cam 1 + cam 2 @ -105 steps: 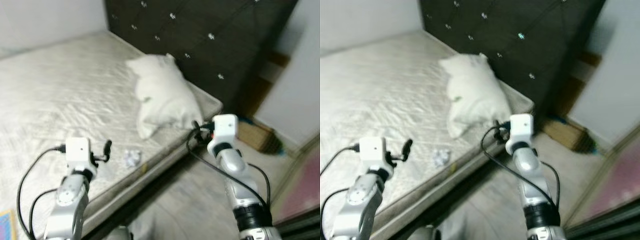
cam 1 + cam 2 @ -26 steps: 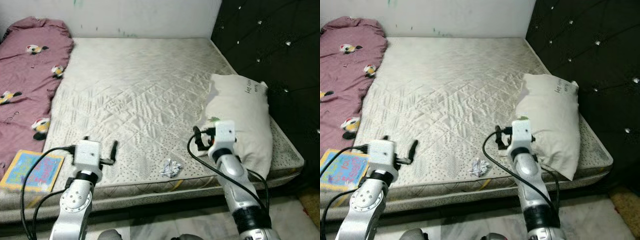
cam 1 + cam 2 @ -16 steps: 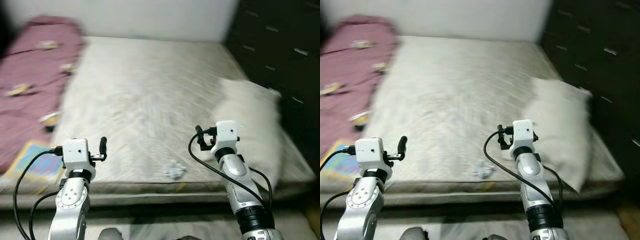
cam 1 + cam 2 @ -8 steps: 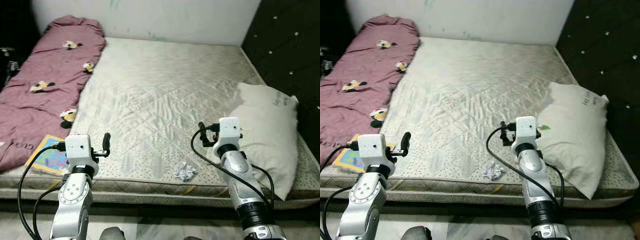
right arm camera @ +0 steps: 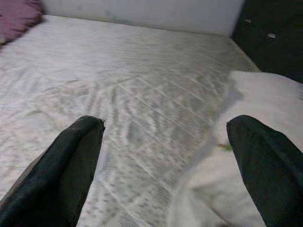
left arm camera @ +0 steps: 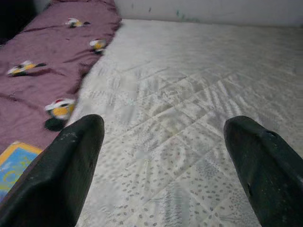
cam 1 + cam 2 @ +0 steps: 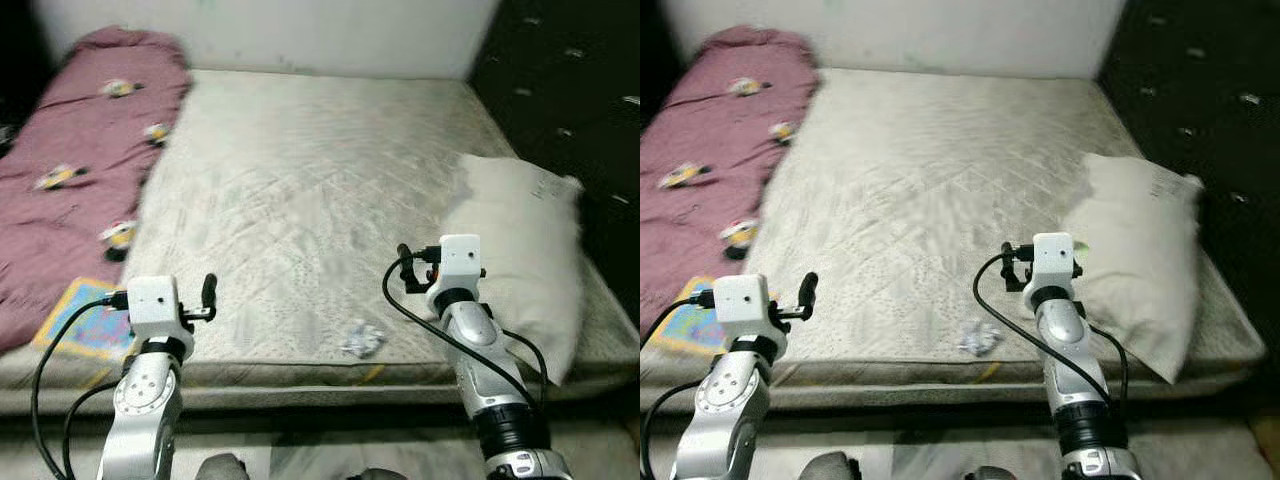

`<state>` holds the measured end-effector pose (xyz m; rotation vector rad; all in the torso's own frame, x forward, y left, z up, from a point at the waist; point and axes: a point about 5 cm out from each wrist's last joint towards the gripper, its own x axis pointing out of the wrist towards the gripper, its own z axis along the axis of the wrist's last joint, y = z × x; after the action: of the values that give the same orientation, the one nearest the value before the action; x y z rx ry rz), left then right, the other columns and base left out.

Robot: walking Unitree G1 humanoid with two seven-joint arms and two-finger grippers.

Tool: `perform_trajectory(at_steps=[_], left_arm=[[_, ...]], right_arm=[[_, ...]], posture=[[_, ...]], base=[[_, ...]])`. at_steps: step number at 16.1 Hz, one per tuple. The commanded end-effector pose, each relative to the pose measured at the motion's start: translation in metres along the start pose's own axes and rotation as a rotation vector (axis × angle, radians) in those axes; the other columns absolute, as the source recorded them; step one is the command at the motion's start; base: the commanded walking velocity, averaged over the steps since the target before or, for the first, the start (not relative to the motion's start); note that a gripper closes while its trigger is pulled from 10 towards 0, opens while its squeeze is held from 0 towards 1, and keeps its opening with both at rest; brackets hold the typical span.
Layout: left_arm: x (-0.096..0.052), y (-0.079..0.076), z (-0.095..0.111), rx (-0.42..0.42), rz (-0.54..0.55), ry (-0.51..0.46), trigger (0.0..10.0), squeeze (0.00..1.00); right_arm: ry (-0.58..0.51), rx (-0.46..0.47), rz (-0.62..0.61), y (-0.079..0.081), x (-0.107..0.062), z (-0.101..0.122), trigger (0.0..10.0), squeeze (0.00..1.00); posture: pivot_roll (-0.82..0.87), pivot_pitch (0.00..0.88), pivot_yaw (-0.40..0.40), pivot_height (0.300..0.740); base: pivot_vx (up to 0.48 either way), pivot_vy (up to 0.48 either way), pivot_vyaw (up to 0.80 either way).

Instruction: Clean up the room

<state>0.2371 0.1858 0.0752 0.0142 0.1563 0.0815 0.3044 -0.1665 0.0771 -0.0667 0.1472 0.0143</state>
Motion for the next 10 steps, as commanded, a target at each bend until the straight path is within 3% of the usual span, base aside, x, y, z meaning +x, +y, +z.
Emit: perform_trajectory(at_steps=[1, 3, 6, 10], left_arm=[[-0.0001, -0.0018, 0.0007, -0.005, -0.011, 0.004, 10.0, 0.0], [-0.0014, -0.002, 0.0006, -0.002, -0.008, 0.007, 10.0, 0.0], [-0.0041, -0.0051, -0.0017, -0.045, -0.02, 0.039, 10.0, 0.0], [-0.0059, -0.0075, 0.0027, 0.017, -0.037, 0.018, 10.0, 0.0]], right_arm=[[0.014, 0.004, -0.018, -0.0058, -0.0013, -0.0027, 10.0, 0.0], [0.027, 0.011, -0.016, -0.0057, -0.003, -0.0049, 10.0, 0.0], [0.028, 0.006, -0.018, -0.0062, -0.0039, -0.0054, 10.0, 0.0], [0.013, 0.002, -0.007, -0.0043, -0.0034, -0.0033, 10.0, 0.0]], posture=[[-0.01, 0.0, -0.067, 0.74], [-0.01, 0.0, -0.068, 0.74], [-0.01, 0.0, -0.071, 0.74], [0.0, 0.0, -0.072, 0.74]], base=[[0.0, 0.0, 0.0], [0.0, 0.0, -0.25], [0.0, 0.0, -0.8], [0.0, 0.0, 0.0]])
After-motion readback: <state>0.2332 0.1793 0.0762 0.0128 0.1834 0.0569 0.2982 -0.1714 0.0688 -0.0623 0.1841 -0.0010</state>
